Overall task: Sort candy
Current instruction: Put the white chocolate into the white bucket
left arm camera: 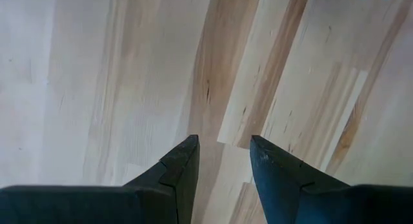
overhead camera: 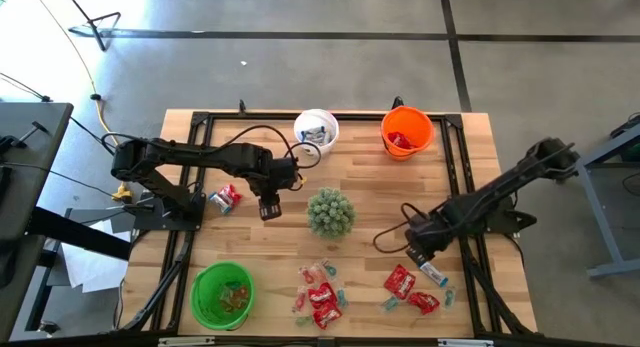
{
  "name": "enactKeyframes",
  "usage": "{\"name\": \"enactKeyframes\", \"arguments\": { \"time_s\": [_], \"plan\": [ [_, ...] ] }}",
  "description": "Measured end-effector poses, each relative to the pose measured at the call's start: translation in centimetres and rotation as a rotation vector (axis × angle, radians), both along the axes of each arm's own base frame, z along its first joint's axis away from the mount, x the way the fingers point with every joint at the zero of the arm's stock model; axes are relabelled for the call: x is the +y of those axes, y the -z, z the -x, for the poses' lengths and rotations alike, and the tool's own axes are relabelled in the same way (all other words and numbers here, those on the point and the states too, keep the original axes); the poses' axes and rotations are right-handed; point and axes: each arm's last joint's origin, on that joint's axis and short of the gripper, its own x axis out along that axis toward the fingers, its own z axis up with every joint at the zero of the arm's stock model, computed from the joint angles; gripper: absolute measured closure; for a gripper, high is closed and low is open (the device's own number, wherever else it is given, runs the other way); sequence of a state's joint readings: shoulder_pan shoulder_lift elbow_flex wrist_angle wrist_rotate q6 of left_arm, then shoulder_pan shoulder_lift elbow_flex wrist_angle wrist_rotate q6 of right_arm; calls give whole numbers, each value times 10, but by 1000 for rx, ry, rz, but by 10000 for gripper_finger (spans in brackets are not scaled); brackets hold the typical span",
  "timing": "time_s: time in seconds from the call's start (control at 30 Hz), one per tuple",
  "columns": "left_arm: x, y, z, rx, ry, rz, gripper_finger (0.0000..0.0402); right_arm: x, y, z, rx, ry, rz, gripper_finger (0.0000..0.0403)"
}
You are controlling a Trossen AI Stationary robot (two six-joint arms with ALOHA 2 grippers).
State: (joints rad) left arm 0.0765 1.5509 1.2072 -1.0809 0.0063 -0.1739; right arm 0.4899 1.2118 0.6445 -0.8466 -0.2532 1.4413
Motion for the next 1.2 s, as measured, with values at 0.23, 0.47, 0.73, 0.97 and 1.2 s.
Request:
{"name": "enactKeyframes", "arguments": {
  "time_s": [0.23,0.47,0.73,0.97,1.2],
  "plan": [
    [-2,0,0,1,-7,2,278,10,19,10,29,41,-74,235],
    [-7,0,0,1,-7,5,278,23,24,9,-36,63,-190,235],
    [-9,0,-1,0,-9,6,277,27,35,11,10,52,-110,235],
    [-10,0,-1,0,-8,6,277,34,48,7,50,11,-112,237],
    [-10,0,0,8,-8,7,277,35,53,6,76,12,-95,297]
  ]
}}
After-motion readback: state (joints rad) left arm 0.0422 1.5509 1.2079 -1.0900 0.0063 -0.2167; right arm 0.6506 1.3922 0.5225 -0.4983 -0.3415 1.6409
